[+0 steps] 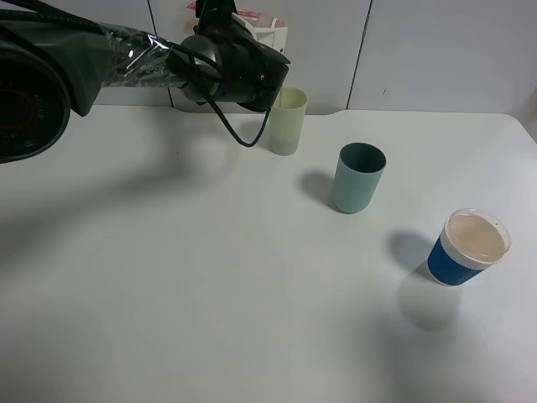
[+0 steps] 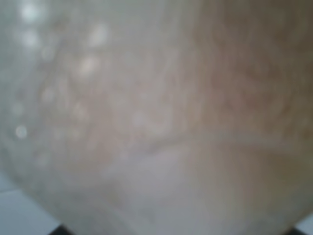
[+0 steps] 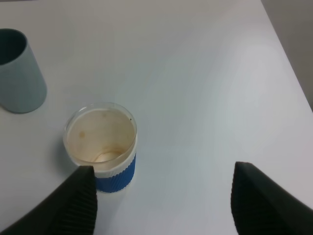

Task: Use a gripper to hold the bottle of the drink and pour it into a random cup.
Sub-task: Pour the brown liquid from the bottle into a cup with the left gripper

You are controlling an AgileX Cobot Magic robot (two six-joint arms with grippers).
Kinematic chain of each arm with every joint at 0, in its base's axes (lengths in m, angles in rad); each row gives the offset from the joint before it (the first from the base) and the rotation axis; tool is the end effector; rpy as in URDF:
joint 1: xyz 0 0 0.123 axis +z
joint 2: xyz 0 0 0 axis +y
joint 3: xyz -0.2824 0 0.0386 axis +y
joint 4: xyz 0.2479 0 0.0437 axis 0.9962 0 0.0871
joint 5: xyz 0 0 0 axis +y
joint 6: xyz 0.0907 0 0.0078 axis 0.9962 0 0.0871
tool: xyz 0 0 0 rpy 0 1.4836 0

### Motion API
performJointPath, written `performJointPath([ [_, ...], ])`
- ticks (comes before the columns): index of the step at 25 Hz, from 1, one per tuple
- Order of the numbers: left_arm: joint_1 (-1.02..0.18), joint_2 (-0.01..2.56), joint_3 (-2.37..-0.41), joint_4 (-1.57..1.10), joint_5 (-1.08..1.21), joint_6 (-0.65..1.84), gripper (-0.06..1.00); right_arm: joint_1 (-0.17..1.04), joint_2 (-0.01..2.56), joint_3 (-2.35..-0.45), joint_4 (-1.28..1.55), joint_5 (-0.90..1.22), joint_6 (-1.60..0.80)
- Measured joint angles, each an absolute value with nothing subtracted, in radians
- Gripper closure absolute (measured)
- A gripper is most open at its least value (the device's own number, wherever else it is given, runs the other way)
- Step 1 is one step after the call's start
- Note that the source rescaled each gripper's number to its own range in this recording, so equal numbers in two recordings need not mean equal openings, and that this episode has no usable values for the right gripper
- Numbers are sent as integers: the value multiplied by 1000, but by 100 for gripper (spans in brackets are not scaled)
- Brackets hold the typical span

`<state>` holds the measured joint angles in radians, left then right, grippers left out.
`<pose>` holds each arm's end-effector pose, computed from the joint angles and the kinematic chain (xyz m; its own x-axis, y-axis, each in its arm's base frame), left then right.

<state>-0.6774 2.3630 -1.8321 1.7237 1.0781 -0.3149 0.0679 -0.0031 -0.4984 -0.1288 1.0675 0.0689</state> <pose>0.4456 -0.2566 0.1986 -0.3609 0.9213 0.1450 0.1297 -0.1044 0.9860 -0.0051 -0.0106 0.2767 -0.4563 -0.0245 -0.8895 0.0354 0.9983 -0.0457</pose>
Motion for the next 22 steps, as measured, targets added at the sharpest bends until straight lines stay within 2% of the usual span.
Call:
performJointPath([
  [22, -677, 2363, -1832, 1727, 1086, -185, 94, 68, -3, -498, -129, 1067, 69],
])
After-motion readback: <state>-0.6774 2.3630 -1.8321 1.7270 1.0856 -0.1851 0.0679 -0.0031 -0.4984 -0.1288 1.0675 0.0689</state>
